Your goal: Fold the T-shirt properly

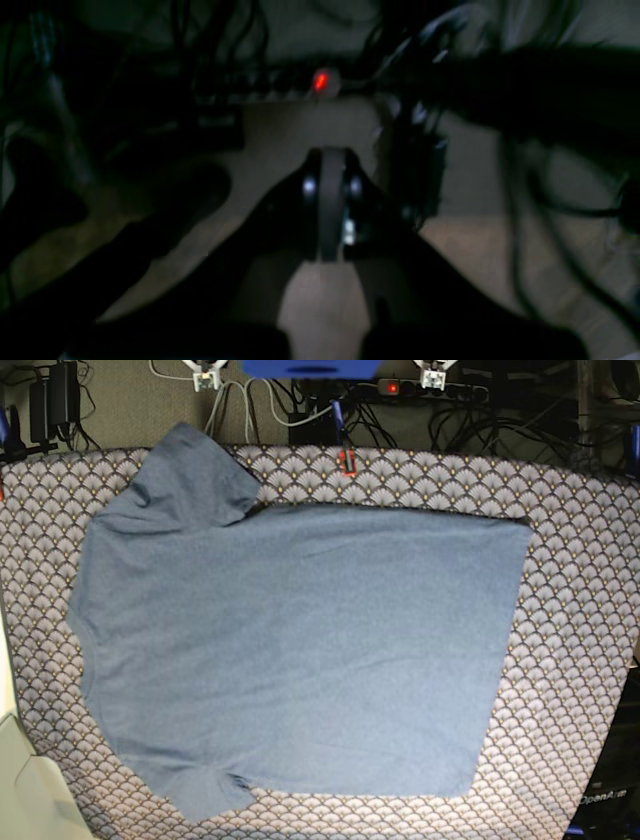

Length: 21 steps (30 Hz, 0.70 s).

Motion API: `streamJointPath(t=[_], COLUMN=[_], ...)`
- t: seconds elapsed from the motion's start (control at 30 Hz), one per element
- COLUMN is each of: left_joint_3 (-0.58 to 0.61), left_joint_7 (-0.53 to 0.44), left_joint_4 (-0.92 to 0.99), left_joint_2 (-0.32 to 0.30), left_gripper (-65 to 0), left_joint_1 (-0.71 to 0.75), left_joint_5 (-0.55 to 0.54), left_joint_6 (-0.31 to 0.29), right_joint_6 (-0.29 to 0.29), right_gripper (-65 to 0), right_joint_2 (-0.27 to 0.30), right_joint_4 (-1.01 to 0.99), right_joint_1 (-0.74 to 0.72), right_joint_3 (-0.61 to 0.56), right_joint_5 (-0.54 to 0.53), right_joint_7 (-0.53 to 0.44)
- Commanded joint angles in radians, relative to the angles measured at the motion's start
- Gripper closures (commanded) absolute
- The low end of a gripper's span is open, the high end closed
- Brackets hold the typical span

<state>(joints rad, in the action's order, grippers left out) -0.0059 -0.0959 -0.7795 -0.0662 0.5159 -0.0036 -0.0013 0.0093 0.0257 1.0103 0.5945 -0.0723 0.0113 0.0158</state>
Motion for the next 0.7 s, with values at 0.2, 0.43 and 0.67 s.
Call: streamJointPath(t=[0.2,0.43,0.67], left_joint_3=[-0.042,-0.061,-0.072], left_joint_7=[-0.009,-0.009,-0.008], left_joint_4=[-0.397,-0.768,-1.087], left_joint_2=[-0.031,-0.105,-0.142], left_gripper=[-0.3,-0.4,-0.5], left_joint_1=[0.221,0.402,0.539], left_joint_5=[-0.068,-0.210,-0.217], left_joint_6=[0.004,-0.001,0.005], right_joint_6=[-0.004,-0.009,-0.006], right_gripper=[0.0,0.0,-13.5], right_joint_2=[0.039,0.081,0.095], right_joint_4=[0.302,0.637,0.985], right_joint_1=[0.175,0.341,0.402], right_joint_3=[0.004,0.010,0.036], right_joint_5=[-0.004,-0.004,-0.004], right_joint_7=[-0.007,0.005,0.163])
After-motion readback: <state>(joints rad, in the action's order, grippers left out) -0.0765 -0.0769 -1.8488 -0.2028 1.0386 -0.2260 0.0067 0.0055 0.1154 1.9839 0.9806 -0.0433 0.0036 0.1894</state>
